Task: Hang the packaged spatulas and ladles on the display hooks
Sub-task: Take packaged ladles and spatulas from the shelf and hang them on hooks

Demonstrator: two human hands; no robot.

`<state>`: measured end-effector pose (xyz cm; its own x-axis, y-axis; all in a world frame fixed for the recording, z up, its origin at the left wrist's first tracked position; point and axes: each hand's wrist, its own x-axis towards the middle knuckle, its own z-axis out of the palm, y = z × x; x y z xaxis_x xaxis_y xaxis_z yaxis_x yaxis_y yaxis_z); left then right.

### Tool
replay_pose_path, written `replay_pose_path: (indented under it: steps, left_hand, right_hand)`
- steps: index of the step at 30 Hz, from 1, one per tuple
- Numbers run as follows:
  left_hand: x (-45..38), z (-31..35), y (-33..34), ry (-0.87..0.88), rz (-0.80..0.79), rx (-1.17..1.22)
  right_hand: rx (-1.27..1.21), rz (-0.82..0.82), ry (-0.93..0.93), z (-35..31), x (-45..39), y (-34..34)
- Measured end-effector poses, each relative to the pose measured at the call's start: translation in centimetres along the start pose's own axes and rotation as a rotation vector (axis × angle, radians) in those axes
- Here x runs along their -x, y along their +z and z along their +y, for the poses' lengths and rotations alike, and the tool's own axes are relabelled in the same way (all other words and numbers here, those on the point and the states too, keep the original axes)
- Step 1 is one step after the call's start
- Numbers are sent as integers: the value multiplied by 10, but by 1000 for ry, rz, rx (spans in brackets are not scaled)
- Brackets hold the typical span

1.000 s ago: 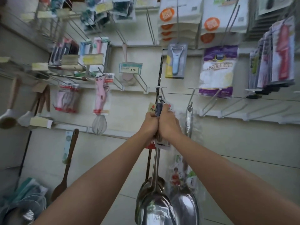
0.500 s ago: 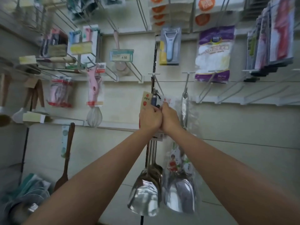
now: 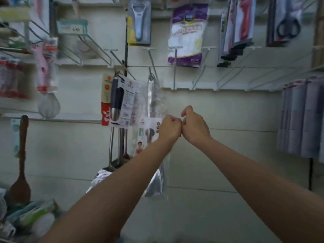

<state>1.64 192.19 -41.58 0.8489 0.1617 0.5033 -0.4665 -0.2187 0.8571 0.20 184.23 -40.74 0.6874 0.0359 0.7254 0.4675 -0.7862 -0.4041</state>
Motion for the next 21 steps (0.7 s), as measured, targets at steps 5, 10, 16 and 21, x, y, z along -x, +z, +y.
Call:
replay_pose_path:
  steps: [5, 10, 16, 21]
  left_hand:
    - [17, -50, 55, -88, -64, -7]
    - [36, -84, 84, -150, -93, 27]
    - [48, -133, 100, -239, -122, -8]
    - [53, -172, 107, -296, -133, -31]
  right_hand:
    - [35, -54, 95, 64, 31, 10]
    - [32, -73, 152, 106, 51, 28]
    - [13, -122, 201, 141, 76, 64]
    - [-3, -177, 253, 164, 91, 94]
